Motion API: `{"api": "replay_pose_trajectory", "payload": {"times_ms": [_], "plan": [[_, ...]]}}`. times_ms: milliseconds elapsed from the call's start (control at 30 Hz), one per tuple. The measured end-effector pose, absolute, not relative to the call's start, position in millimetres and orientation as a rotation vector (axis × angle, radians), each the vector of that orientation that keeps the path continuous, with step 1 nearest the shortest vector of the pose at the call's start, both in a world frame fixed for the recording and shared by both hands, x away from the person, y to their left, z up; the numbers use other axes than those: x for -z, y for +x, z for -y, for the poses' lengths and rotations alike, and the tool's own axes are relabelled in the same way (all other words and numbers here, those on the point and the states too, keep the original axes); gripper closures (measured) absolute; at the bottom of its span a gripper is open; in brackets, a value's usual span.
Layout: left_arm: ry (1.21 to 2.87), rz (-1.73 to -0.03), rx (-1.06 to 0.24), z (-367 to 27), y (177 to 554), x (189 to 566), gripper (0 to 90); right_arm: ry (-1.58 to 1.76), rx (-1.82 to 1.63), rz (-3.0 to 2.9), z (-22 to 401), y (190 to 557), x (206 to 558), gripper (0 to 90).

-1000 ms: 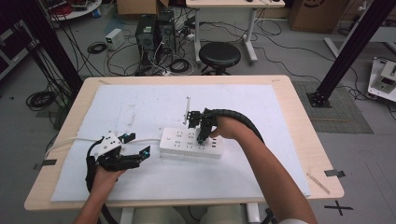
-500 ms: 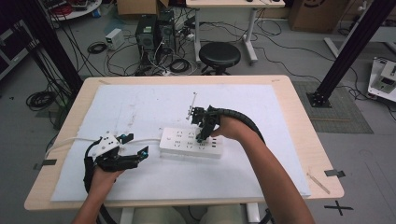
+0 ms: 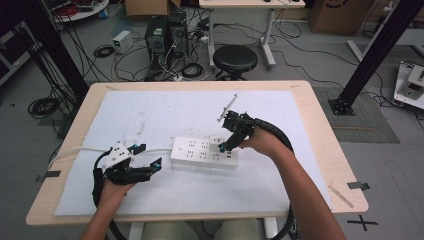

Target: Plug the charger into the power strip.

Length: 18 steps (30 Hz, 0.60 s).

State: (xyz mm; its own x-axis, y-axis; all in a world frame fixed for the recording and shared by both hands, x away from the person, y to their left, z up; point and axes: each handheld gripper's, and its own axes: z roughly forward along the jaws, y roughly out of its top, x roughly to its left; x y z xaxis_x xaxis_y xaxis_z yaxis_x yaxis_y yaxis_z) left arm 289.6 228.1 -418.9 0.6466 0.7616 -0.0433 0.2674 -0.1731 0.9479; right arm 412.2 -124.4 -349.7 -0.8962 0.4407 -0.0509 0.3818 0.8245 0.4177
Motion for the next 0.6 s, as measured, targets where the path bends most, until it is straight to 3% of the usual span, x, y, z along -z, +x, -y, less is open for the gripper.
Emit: {"api": "replay_pose_trajectory", "payload": {"times_ms": [600], "plan": [[1.730, -0.832, -0.545, -226.6, 289.0, 417.5, 20.8, 0.936, -0.792, -2.627, 214.2, 353.1, 360.3, 21.7]]}}
